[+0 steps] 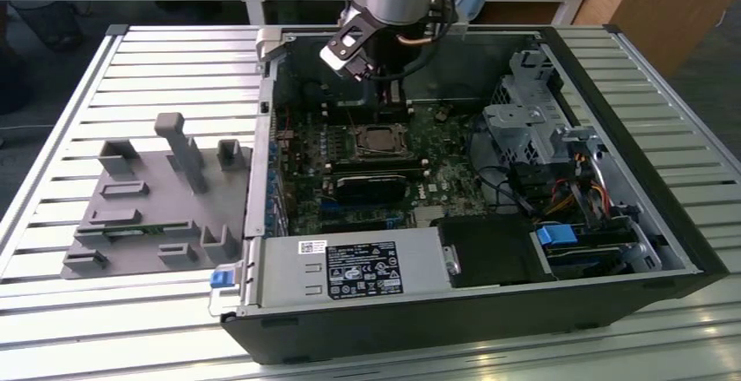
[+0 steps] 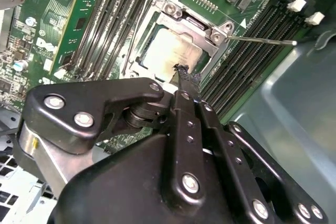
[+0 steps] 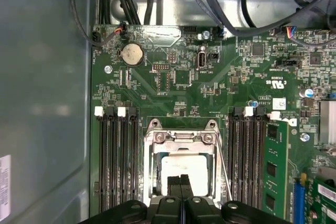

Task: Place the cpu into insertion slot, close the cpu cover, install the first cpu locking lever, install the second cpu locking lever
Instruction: 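Install the first cpu locking lever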

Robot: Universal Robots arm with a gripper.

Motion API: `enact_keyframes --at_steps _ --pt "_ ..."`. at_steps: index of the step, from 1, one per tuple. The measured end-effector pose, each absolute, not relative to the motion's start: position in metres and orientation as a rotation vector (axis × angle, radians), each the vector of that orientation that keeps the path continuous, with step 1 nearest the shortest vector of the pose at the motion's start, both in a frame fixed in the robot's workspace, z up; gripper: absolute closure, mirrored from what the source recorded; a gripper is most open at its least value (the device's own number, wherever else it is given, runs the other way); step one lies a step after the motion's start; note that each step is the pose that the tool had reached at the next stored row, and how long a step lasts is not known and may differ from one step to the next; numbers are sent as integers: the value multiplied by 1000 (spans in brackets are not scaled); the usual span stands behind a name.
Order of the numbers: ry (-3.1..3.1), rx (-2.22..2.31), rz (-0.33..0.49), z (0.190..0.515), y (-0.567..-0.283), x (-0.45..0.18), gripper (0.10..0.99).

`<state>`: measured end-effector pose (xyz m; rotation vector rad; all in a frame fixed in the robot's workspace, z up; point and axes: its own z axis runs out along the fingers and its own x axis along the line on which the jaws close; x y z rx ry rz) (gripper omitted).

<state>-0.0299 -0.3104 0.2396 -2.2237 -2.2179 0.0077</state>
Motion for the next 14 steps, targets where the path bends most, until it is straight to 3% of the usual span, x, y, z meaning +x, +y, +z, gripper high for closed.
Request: enact_keyframes --at_steps 14 --pt "-2228 -2210 11 264 -310 -30 980"
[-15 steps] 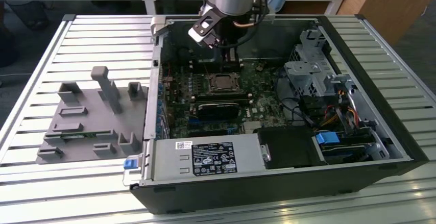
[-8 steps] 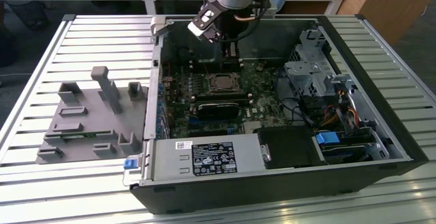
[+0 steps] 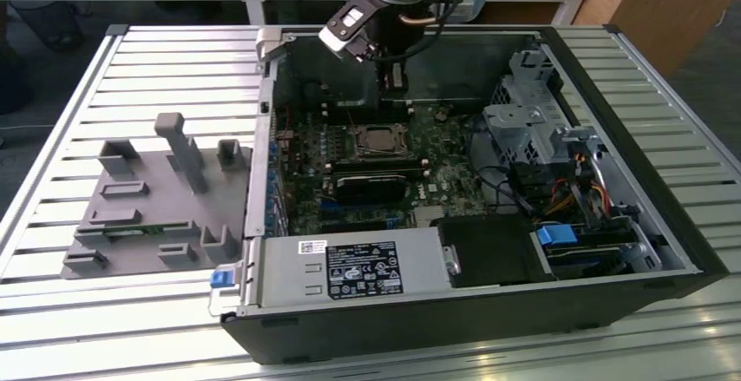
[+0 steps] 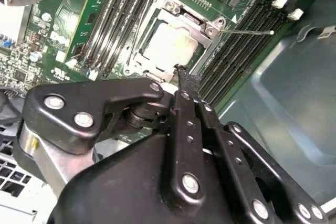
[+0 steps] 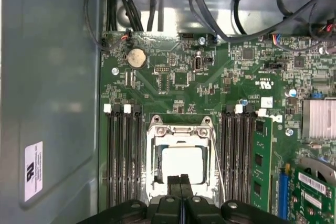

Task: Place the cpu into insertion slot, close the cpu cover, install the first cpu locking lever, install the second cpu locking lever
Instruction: 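Install the first cpu locking lever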

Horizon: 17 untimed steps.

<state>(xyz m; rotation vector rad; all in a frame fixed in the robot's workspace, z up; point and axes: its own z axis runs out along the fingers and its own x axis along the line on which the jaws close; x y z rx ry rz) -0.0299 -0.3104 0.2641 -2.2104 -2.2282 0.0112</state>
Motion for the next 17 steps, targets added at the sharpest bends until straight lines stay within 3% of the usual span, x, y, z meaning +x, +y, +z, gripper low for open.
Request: enact_keyframes --at_steps 17 --pt "-2541 -1845 12 264 -310 -30 980"
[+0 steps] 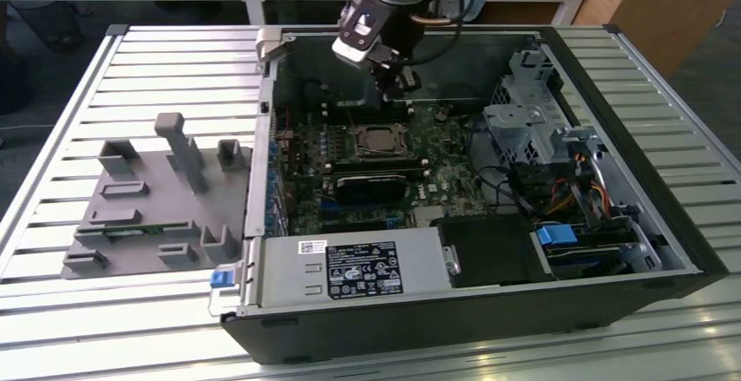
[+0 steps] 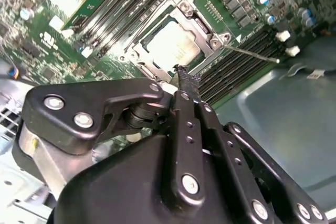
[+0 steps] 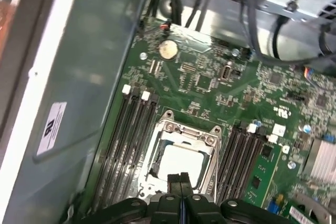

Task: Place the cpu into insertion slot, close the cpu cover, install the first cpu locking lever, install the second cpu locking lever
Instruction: 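Install the first cpu locking lever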

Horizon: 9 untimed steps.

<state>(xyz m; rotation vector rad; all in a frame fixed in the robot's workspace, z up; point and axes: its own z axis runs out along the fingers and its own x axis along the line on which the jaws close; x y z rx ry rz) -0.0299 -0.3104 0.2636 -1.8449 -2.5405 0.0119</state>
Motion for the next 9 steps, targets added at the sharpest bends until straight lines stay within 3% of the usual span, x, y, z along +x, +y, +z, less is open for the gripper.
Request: enact_keyframes --at_steps 9 --pt "-2681 -1636 12 263 -310 -30 980"
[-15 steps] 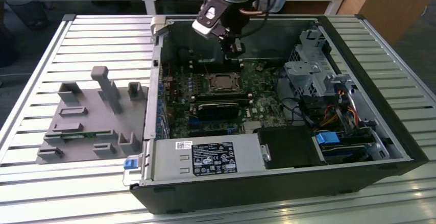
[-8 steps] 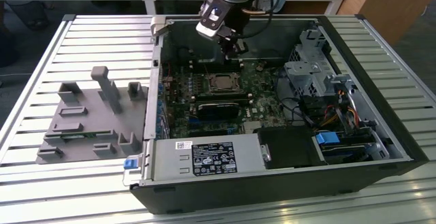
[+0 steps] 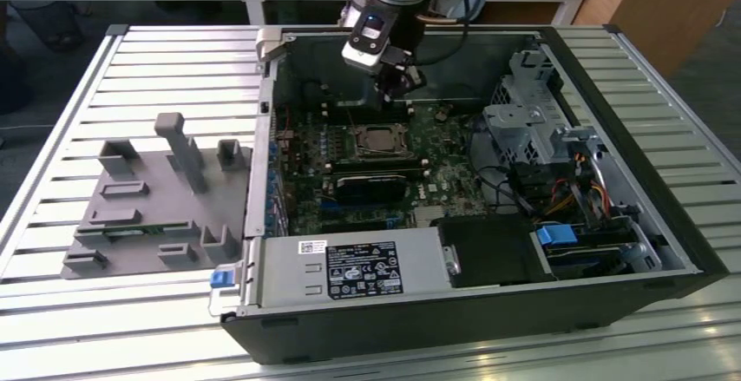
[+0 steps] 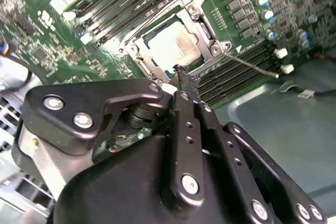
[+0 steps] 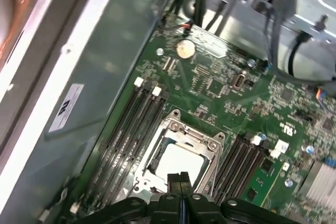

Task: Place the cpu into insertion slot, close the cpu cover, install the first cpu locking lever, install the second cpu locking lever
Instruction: 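Install the first cpu locking lever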

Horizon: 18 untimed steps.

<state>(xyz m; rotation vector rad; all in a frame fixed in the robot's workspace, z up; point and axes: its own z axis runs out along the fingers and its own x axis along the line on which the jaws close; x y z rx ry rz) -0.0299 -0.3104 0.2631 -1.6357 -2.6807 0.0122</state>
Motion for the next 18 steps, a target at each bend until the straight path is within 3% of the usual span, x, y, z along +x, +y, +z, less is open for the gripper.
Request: enact_keyframes --at_steps 18 --pt "-2905 -1195 12 262 -310 -30 980"
